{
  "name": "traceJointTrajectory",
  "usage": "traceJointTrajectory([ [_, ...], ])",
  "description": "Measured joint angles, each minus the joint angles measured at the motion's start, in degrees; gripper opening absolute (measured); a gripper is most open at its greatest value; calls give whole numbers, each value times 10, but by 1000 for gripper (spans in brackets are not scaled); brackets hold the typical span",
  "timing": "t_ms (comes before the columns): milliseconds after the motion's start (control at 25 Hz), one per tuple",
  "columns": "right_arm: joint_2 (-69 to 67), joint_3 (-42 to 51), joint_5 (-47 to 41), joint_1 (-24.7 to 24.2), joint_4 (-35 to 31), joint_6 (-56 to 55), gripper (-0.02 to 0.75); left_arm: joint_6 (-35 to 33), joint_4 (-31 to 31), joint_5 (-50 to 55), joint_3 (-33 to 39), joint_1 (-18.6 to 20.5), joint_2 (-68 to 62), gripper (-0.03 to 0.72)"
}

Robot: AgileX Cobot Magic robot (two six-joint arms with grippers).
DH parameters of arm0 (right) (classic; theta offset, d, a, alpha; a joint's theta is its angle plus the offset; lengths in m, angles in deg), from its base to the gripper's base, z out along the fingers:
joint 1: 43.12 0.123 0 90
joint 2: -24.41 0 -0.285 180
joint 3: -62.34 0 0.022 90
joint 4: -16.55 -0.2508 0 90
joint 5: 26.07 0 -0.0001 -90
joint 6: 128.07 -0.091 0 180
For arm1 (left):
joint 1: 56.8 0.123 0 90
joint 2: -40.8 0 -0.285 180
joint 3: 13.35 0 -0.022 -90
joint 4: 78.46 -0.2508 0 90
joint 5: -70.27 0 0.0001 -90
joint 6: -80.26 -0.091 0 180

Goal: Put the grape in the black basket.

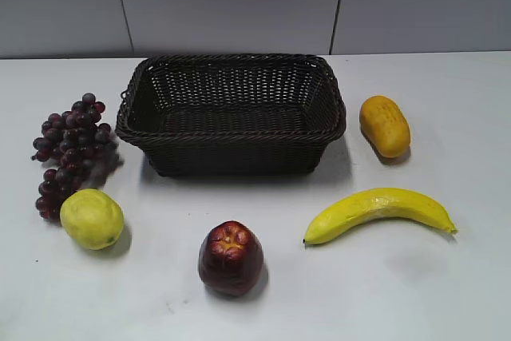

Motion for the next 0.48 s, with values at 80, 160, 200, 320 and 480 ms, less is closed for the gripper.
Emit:
traceJointTrajectory([
  [80, 0, 0, 0, 0, 0, 0, 585, 0, 0, 0, 0, 0, 0, 656],
  [160, 0, 0, 0, 0, 0, 0, 585, 0, 0, 0, 0, 0, 0, 656],
  [200, 0, 0, 0, 0, 0, 0, 585, 0, 0, 0, 0, 0, 0, 656],
  [320, 0, 0, 0, 0, 0, 0, 585, 0, 0, 0, 0, 0, 0, 656],
  [480, 0, 0, 0, 0, 0, 0, 585, 0, -2, 0, 0, 0, 0, 643],
])
